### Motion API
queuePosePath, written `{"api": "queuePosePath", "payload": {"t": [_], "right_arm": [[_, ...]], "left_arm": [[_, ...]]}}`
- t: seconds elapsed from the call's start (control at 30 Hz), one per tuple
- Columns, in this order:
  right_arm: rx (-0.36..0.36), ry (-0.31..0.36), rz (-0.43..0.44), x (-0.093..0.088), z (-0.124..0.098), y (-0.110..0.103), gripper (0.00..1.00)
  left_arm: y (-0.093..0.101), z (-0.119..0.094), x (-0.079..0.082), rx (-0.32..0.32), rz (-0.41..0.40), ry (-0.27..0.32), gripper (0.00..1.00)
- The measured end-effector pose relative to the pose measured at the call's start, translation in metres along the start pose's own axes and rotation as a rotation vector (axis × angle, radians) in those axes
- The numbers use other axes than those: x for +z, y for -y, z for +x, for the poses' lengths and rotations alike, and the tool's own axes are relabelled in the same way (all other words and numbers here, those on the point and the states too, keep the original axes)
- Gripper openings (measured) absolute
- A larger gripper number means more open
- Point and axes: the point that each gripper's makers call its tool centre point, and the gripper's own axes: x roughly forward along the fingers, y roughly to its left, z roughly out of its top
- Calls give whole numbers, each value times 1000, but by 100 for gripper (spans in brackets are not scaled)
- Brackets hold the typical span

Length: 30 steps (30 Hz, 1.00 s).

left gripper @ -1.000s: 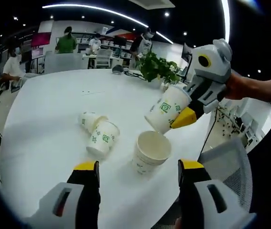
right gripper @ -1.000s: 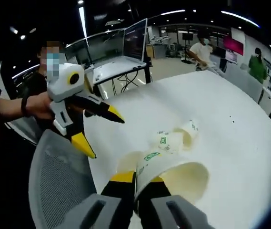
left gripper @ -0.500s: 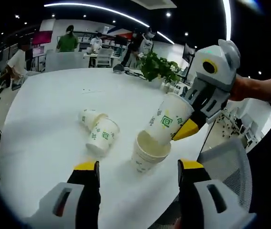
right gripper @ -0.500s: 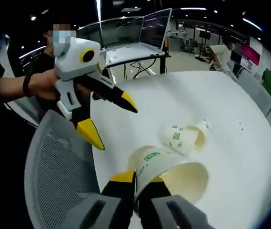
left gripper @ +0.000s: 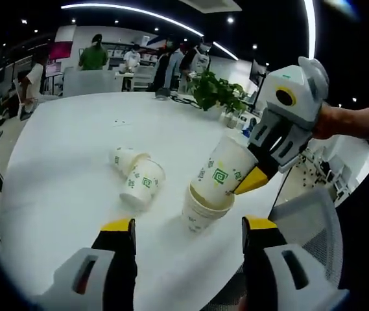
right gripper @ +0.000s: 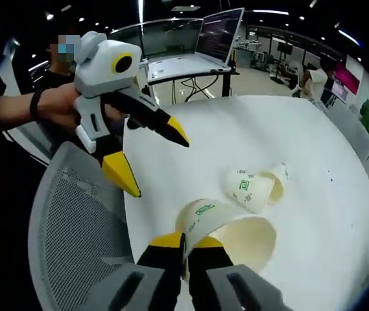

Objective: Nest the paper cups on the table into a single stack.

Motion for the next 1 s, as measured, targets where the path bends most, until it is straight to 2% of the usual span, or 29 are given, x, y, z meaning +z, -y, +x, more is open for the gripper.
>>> {"api": "queuePosePath", "payload": {"t": [1.0], "right_arm": [[0,-26,-33,2,13,-1,2]], "left_arm": [[-6,-6,-3,1,-13,-3,64]]}}
